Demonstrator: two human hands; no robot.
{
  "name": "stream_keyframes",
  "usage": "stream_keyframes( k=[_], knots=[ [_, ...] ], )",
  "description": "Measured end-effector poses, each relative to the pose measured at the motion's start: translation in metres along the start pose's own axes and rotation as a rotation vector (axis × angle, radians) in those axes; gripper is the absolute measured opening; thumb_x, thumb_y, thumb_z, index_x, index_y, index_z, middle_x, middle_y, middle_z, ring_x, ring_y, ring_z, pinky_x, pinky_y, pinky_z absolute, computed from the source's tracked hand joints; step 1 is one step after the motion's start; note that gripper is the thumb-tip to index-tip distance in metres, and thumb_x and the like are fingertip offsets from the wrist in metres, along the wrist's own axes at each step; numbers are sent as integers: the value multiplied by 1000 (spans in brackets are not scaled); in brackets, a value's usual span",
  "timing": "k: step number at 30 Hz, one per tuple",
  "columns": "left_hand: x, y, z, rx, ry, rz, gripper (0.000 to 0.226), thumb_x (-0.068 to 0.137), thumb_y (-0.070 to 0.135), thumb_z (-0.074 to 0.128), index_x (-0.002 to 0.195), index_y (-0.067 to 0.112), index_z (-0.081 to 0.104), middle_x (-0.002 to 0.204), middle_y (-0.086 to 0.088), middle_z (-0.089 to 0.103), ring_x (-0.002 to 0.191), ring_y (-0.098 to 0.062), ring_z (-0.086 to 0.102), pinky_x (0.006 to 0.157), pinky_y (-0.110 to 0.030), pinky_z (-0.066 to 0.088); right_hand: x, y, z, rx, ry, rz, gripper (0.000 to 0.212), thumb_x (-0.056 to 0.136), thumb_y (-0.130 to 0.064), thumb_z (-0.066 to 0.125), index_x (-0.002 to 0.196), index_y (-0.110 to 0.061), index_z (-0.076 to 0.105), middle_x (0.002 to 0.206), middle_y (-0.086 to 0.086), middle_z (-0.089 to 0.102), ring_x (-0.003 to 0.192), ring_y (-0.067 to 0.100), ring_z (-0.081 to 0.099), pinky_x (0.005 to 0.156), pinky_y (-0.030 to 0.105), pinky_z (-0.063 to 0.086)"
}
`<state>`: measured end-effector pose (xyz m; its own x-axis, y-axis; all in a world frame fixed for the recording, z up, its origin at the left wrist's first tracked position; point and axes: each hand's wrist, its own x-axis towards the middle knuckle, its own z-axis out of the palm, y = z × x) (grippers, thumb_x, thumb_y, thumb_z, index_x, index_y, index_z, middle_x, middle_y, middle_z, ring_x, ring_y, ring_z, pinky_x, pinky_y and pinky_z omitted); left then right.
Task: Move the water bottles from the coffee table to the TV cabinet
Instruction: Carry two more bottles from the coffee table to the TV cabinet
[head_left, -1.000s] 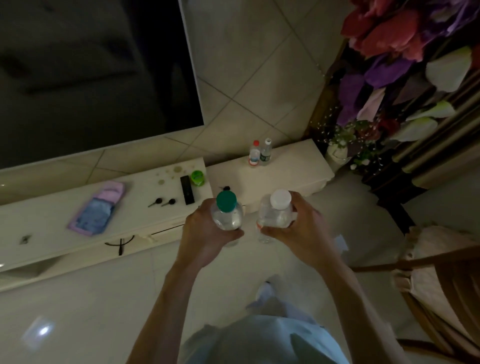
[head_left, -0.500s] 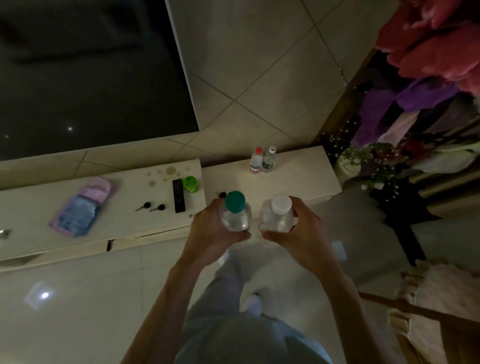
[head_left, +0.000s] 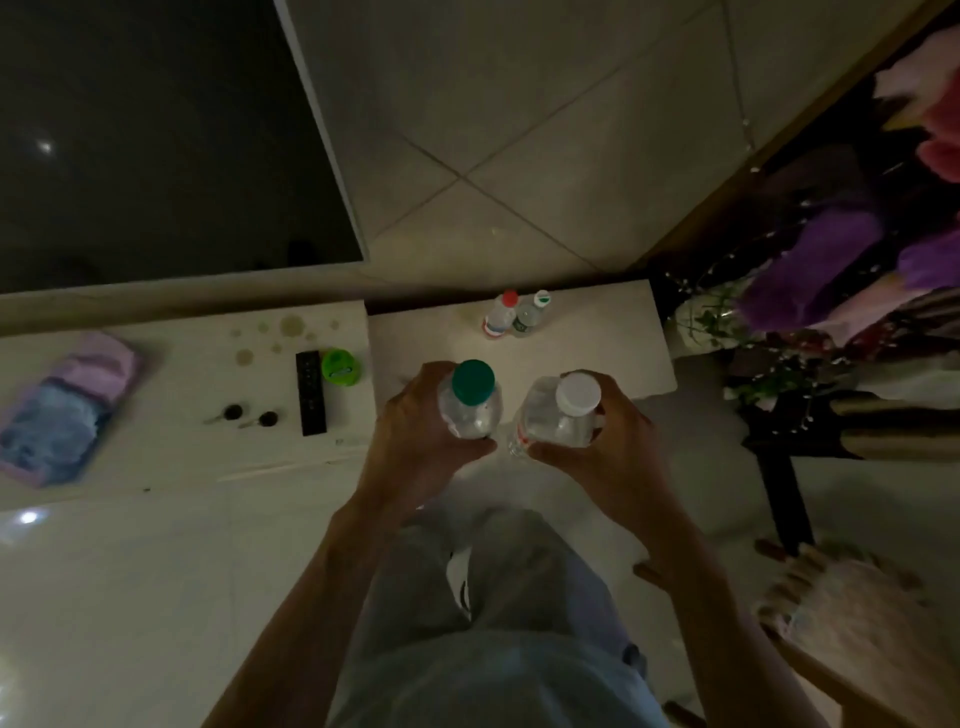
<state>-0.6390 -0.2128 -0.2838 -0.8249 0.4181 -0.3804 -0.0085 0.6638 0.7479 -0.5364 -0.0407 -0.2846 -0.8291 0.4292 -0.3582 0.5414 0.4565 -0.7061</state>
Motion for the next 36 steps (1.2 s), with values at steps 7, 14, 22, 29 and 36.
stream_keyframes(
  k=[7,14,22,29,36],
  knots=[
    [66,-43,68,-39,30,-107,68,61,26,87,120,19,54,115,2,64,94,-3,51,78,-18,36,79,64,37,-86,-70,18,64,65,-39,86,113,-45,44,111,-20,58,102,-2,57,89,18,46],
    [126,-106,150,-55,47,-215,64,63,29,86,117,24,52,111,8,63,94,-4,54,77,-18,39,152,152,89,-146,-209,-88,70,65,-53,77,123,-30,47,115,-13,56,109,9,58,95,25,48],
    [189,-166,228,10,-3,-242,64,67,29,84,120,18,50,112,0,62,94,-6,49,81,-21,38,220,248,130,-167,-306,-46,61,71,-36,82,120,-26,49,117,-6,61,111,13,58,99,41,50],
    [249,-178,264,-7,93,-188,75,61,23,87,123,14,47,115,0,63,96,-4,49,76,-9,36,266,279,136,-151,-81,15,74,64,-29,88,126,-22,46,122,-4,59,111,10,53,95,30,48],
    [306,-181,285,24,178,-64,70,61,22,87,120,9,51,114,-5,65,94,-4,49,70,1,28,319,290,144,-149,37,-24,76,66,-28,87,128,-16,44,123,3,60,114,19,57,94,38,52]
  ],
)
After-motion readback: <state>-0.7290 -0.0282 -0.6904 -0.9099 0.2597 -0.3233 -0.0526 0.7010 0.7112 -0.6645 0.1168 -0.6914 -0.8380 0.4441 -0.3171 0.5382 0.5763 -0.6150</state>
